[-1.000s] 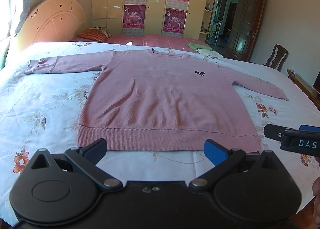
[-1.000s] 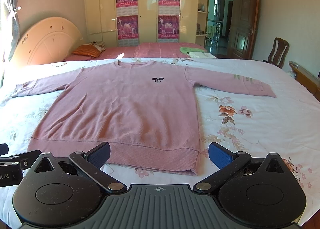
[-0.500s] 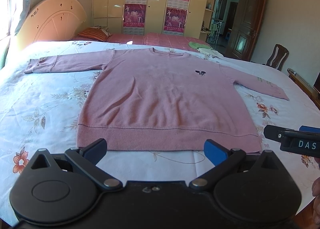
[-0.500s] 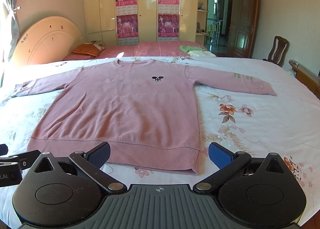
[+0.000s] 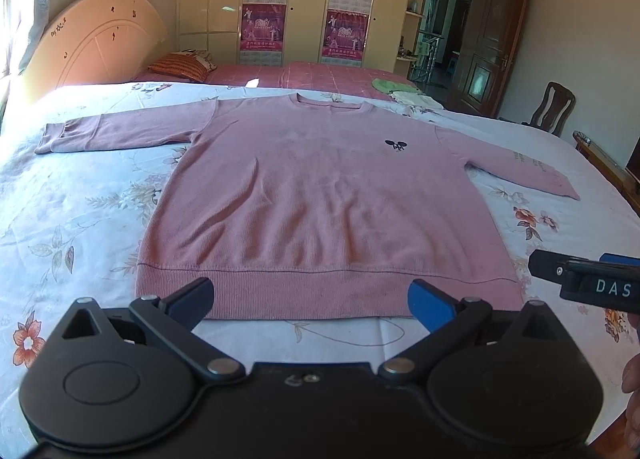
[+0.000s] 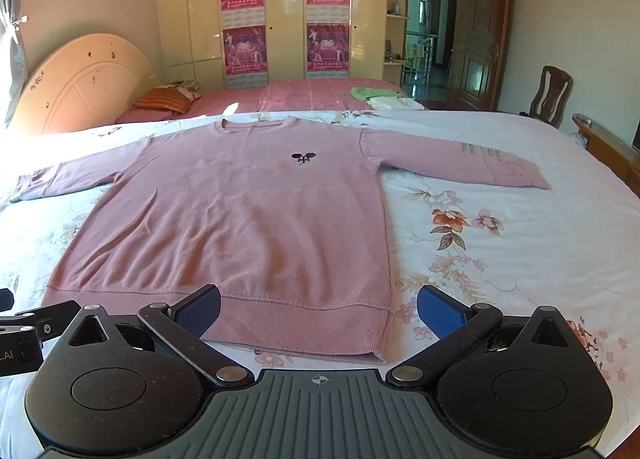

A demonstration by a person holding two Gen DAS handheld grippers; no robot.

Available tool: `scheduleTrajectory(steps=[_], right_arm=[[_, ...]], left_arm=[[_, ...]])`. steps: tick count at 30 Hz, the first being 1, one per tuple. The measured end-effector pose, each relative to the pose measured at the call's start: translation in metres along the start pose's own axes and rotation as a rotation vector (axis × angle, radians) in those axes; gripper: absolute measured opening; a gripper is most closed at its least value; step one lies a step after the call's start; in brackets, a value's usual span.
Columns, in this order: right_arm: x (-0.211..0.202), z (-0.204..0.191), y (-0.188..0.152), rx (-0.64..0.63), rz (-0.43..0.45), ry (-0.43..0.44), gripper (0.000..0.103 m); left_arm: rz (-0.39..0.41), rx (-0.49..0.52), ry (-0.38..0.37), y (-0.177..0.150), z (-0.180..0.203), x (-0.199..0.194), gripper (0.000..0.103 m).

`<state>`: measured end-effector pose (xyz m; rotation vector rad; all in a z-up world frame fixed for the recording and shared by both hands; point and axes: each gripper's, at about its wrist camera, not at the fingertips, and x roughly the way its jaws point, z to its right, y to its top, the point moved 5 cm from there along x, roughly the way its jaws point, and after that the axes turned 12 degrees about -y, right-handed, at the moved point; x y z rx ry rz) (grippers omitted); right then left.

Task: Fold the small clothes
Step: 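Move the right gripper to the sweatshirt sleeve cuff and close on it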

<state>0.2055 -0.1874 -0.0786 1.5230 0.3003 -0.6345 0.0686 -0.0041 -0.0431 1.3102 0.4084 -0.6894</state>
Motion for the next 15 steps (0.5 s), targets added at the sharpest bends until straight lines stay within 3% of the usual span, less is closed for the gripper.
scheduleTrajectory(steps=[5,11,15], right_arm=[[0.01,0.016,0.01,0.04,0.01,-0.015,0.103],[0.026,0.045,0.026,0.111,0.017,-0.002,0.103],[0.046,0.076,0.035,0.182,-0.001,-0.024,0.103]], left_arm=[[0.005,-0.039,-0.037,0.008,0.001,0.012,0.102],[0.016,0.09,-0.092,0.03,0.026,0.035,0.091],[0.03,0.122,-0.108,0.046,0.036,0.054,0.085]])
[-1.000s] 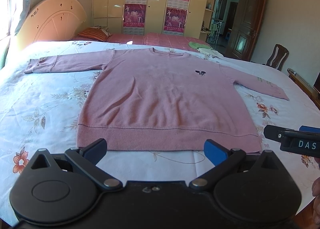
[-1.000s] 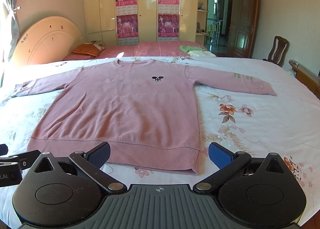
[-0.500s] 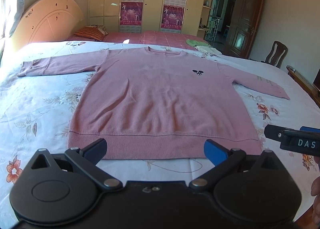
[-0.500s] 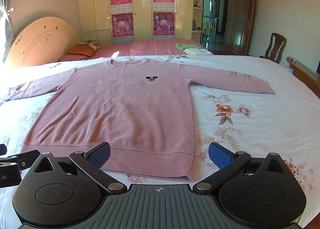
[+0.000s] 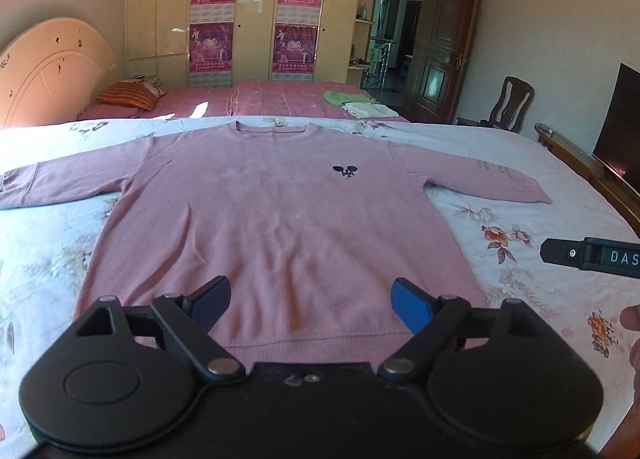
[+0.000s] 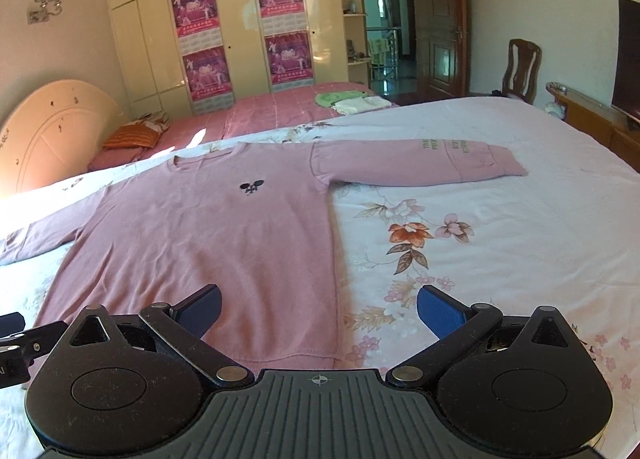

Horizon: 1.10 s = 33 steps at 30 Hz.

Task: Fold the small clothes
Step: 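Move the right gripper to the sweatshirt sleeve cuff and close on it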

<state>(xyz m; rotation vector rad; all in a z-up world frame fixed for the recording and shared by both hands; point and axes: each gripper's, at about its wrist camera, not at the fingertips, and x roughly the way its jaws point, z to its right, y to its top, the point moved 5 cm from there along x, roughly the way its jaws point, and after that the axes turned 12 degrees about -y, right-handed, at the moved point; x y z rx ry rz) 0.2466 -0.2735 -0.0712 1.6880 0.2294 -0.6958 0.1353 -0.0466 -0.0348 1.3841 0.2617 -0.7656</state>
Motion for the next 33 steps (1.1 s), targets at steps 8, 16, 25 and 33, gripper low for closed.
scheduleTrajectory(steps=[8,16,25,33], right_arm=[[0.056,0.065,0.041,0.124,-0.013,-0.069,0.039],[0.157,0.15,0.097,0.312,-0.005,-0.117,0.039],[0.25,0.234,0.113,0.574,-0.056,-0.138,0.039],[0.272,0.279,0.112,0.716,-0.051,-0.065,0.039]], left_arm=[[0.045,-0.006,0.04,0.042,-0.016,0.044,0.075],[0.019,-0.084,0.076,0.068,-0.046,0.111,0.09],[-0.12,-0.156,0.099,0.07,-0.058,0.179,0.088],[-0.149,-0.168,0.129,0.071,-0.058,0.193,0.085]])
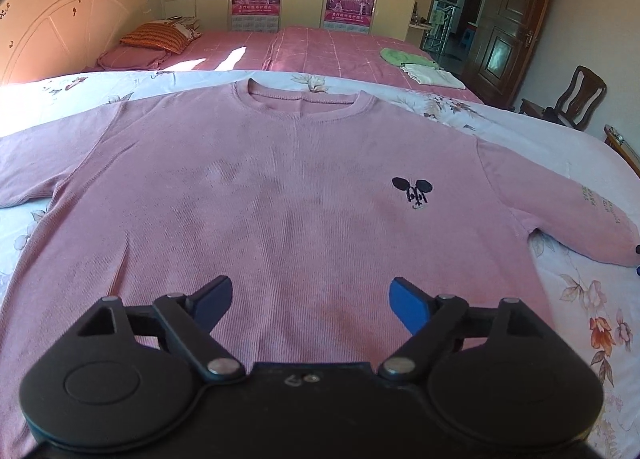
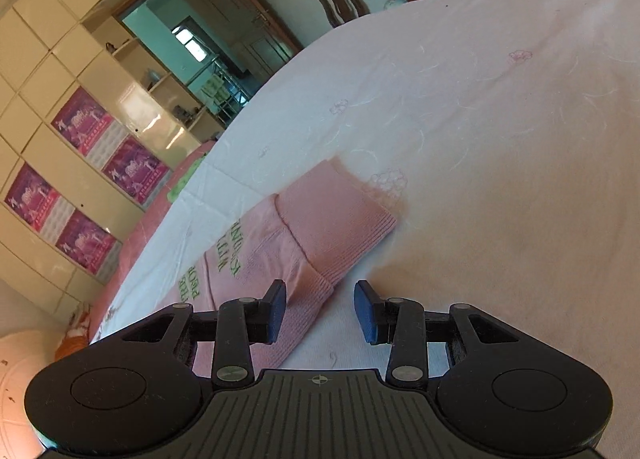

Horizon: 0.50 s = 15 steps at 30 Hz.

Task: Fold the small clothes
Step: 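Move the right gripper to the sweatshirt sleeve cuff and close on it, then carry the sleeve across the sweatshirt body with the right gripper and release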

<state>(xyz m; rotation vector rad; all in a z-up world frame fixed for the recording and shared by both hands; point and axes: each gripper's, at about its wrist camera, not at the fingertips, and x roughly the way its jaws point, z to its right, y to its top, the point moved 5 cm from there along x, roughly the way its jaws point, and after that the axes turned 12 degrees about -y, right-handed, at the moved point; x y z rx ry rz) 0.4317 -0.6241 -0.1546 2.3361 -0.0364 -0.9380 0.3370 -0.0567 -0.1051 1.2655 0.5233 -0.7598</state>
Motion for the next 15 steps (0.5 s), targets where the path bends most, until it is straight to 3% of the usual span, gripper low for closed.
scheduleTrajectory(steps=[1,3,5,8,9,11,15], right_arm=[[-0.001,0.0,0.002,-0.013,0.005,0.005,0.038],[0.002,0.001,0.005,-0.064,0.002,-0.016,0.008],[-0.003,-0.001,0.007,-0.105,0.02,-0.021,0.008],[-0.034,-0.01,0.014,-0.208,0.165,-0.022,0.008],[-0.032,-0.012,0.014,-0.257,0.168,-0.064,0.008],[-0.014,-0.007,0.008,-0.279,0.052,-0.148,0.008],[-0.042,-0.014,0.004,-0.296,0.09,-0.139,0.008]], left_arm=[[-0.006,0.0,0.004,0.0,-0.001,0.0,0.085],[-0.014,0.006,0.023,0.002,-0.004,0.002,0.086],[-0.011,0.019,0.051,0.004,-0.008,0.0,0.088],[0.0,0.045,0.097,0.007,-0.017,-0.003,0.096],[-0.003,0.05,0.109,0.007,-0.021,-0.004,0.096],[-0.009,0.053,0.108,0.006,-0.029,-0.005,0.09],[-0.001,0.054,0.129,0.006,-0.047,-0.011,0.089]])
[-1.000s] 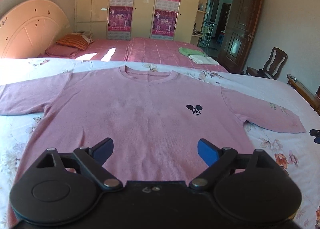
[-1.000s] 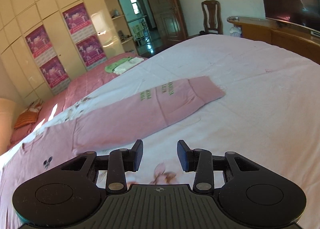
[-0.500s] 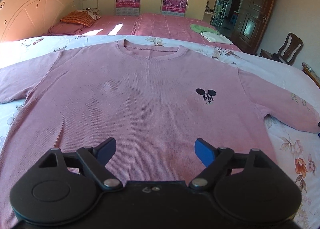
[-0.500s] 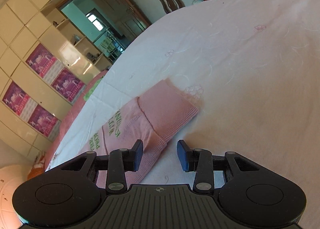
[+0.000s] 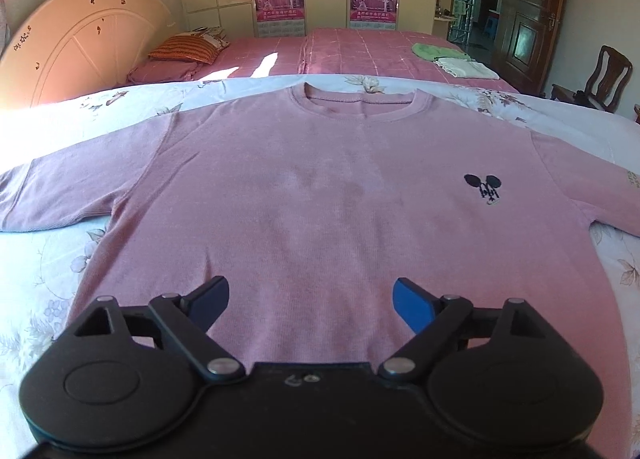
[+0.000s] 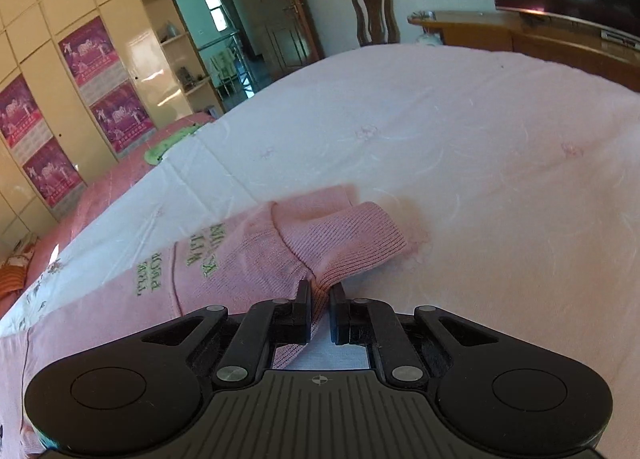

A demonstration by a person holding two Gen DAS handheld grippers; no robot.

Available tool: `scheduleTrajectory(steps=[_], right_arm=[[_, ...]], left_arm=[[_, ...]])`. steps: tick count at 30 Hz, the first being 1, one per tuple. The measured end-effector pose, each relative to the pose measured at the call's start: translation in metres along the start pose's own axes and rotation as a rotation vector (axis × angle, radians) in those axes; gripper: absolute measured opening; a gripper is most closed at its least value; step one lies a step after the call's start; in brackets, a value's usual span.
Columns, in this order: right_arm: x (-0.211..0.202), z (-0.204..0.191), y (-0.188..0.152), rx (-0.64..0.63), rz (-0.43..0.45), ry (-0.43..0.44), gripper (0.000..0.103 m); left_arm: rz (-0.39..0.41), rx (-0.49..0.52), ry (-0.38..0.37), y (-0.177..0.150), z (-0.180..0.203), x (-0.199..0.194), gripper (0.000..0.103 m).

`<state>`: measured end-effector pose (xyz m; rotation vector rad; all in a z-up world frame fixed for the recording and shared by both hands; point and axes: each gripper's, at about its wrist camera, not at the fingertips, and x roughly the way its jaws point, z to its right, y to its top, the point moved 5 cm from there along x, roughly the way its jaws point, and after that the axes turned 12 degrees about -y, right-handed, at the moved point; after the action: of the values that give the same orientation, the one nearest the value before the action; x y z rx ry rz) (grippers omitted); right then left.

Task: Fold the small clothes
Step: 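Carry the sleeve across the sweatshirt body with the right gripper and release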

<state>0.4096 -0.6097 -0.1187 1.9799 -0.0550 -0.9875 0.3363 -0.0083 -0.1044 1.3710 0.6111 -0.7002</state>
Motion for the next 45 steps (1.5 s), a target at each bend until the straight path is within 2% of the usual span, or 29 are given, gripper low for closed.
scheduleTrajectory(steps=[4,7,9,10,11,15,20,22,24,25,27,28,31,34,37,39,43,45], right_arm=[[-0.044,-0.029,-0.016,-0.081,0.052,0.073,0.008],[-0.083,-0.071,-0.041,-0.172,0.098,0.174,0.008],[-0.109,-0.109,-0.064,-0.244,0.12,0.245,0.008],[-0.121,-0.127,-0.078,-0.277,0.126,0.281,0.008],[-0.134,-0.144,-0.09,-0.304,0.127,0.316,0.008],[-0.18,-0.226,-0.161,-0.443,0.119,0.467,0.008],[-0.205,-0.343,-0.26,-0.595,0.057,0.628,0.008],[-0.208,-0.374,-0.297,-0.643,0.017,0.662,0.008],[-0.198,-0.406,-0.336,-0.73,-0.041,0.641,0.009],[-0.199,-0.41,-0.35,-0.769,-0.039,0.606,0.014],[-0.202,-0.404,-0.361,-0.772,0.003,0.572,0.047],[-0.201,-0.394,-0.357,-0.726,0.013,0.574,0.051],[-0.192,-0.364,-0.335,-0.622,-0.016,0.546,0.051],[-0.185,-0.319,-0.297,-0.508,-0.02,0.474,0.051],[-0.18,-0.287,-0.255,-0.401,-0.027,0.415,0.051],[-0.181,-0.269,-0.241,-0.365,-0.02,0.38,0.051],[-0.184,-0.233,-0.216,-0.288,-0.037,0.341,0.051],[-0.178,-0.222,-0.203,-0.203,-0.078,0.335,0.051]], left_arm=[[-0.019,-0.006,-0.008,-0.001,-0.021,0.005,0.096],[-0.019,-0.006,-0.023,-0.002,-0.037,0.008,0.095],[-0.009,-0.025,-0.062,-0.002,-0.048,0.009,0.08],[-0.002,-0.035,-0.075,-0.001,-0.055,0.009,0.067],[0.005,-0.046,-0.076,-0.001,-0.062,0.009,0.062],[0.042,-0.085,-0.082,-0.001,-0.093,0.001,0.06],[0.053,-0.112,-0.077,-0.003,-0.137,-0.012,0.058],[0.049,-0.133,-0.082,-0.004,-0.152,-0.014,0.058],[0.032,-0.129,-0.106,-0.003,-0.159,-0.013,0.058],[0.028,-0.119,-0.113,-0.003,-0.159,-0.011,0.059],[0.032,-0.117,-0.162,0.0,-0.155,-0.007,0.061],[0.038,-0.12,-0.191,0.002,-0.152,-0.005,0.061],[0.051,-0.104,-0.299,0.014,-0.13,0.012,0.06],[0.07,-0.071,-0.401,0.033,-0.097,0.038,0.059],[0.045,-0.066,-0.457,0.05,-0.072,0.074,0.056],[0.037,-0.077,-0.493,0.06,-0.061,0.092,0.053],[0.008,-0.131,-0.505,0.072,-0.048,0.125,0.04],[0.017,-0.125,-0.489,0.077,-0.044,0.132,0.022]])
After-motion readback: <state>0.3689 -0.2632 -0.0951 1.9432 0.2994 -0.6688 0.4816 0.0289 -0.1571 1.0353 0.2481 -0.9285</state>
